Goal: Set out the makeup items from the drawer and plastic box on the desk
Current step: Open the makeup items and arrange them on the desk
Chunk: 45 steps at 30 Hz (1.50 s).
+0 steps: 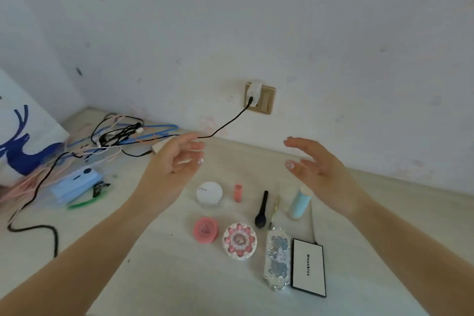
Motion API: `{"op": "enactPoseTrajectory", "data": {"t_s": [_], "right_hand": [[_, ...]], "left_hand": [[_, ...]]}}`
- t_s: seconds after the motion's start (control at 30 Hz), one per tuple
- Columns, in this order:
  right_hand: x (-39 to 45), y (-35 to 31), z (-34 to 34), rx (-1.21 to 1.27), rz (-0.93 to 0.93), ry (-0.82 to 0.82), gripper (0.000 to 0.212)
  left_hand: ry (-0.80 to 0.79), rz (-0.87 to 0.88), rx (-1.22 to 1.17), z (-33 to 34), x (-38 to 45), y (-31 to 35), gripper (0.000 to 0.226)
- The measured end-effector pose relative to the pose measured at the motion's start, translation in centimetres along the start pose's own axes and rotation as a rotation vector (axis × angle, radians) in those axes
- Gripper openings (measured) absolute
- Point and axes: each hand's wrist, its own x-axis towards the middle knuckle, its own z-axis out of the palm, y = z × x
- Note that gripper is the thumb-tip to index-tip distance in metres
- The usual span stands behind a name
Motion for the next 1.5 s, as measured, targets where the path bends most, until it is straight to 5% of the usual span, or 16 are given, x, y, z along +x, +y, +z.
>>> {"op": "enactPoseTrajectory", "data": {"t_s": [0.37,0.6,0.77,0.9,1.1,1.3,1.5], "right_hand": [[2.7,4.7,10.0,-0.174,0.147,-0.180,0.036],[8.5,9.8,16.1,-0.923,-0.233,-0.430,0.068],[12.0,12.5,19.5,-1.330,-0.319,-0.562,0.065],[13.1,13.0,21.2,-1.349,-0.258,-0.608,0.049],[11.7,11.5,21.3,-1.116,-0.198,-0.505,0.055],[6.8,7.1,21.1,-0.746,-0.055,-0.399,0.041],[2.4,3.9,21.8,-0.651,-0.014,-0.324,0.050]], "left_hand": [[-0.204,-0.349,0.133,-0.8,0.7,-13.9,0.045],[-0.309,-0.209,0.397,0.2,1.4,-21.6,0.053],[-0.305,-0.083,0.399,0.3,1.8,-23.1,0.055],[-0.312,-0.036,0.414,-0.3,1.8,-24.0,0.059],[-0.216,0.023,0.346,-1.0,0.4,-24.1,0.068],[0.061,0.098,-0.015,0.3,-3.9,-21.3,0.073],[0.056,0.132,-0.374,0.8,-7.4,-18.9,0.071]]}}
